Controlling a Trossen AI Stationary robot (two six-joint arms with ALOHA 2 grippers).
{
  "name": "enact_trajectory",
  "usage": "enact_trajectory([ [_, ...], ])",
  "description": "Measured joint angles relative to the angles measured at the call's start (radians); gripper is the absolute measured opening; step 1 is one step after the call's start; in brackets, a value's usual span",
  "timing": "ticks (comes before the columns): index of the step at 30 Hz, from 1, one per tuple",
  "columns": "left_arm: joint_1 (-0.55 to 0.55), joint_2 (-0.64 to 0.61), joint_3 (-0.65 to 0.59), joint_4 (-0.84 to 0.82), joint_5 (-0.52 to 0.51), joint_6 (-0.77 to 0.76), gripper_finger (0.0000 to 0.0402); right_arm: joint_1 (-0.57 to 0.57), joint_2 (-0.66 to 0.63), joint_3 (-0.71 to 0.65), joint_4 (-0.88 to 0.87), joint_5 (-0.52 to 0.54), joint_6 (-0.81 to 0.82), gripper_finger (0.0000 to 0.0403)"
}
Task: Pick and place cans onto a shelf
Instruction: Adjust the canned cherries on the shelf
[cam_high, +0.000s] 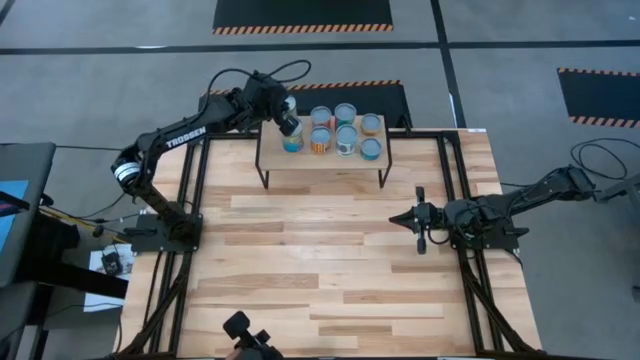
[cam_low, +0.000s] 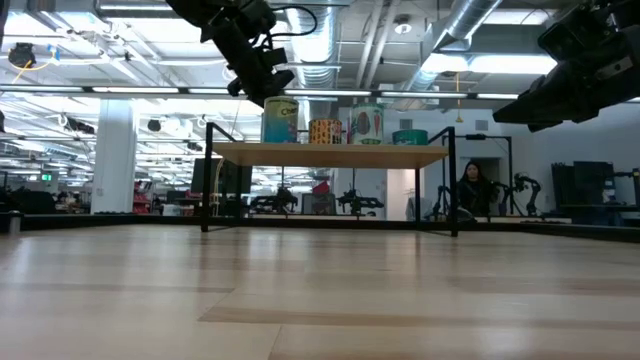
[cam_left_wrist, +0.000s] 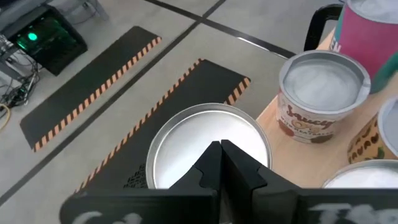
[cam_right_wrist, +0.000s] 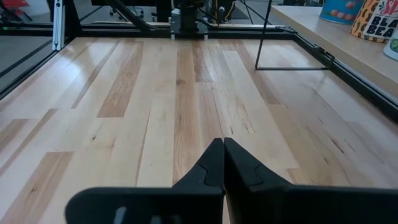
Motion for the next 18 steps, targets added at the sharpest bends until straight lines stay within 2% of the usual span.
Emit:
enact_trajectory([
  [18,-0.006,0.01,0.001,0.018,0.079,0.009,0.0,0.0,0.0,0.0,0.0,0.0,0.0,0.0014],
])
